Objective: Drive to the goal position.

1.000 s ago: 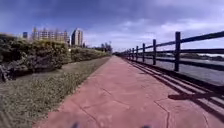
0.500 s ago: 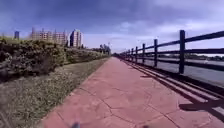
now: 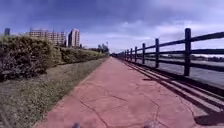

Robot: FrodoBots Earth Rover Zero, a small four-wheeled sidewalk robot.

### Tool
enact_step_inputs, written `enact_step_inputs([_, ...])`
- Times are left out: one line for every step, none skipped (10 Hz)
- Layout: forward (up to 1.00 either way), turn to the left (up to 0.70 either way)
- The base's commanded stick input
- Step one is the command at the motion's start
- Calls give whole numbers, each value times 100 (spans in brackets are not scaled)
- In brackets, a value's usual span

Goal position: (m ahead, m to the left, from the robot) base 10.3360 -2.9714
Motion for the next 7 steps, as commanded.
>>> enact_step_inputs([70,0])
enact_step_inputs([70,0])
enact_step_inputs([70,0])
enact_step_inputs([70,0])
enact_step_inputs([70,0])
enact_step_inputs([70,0])
enact_step_inputs([70,0])
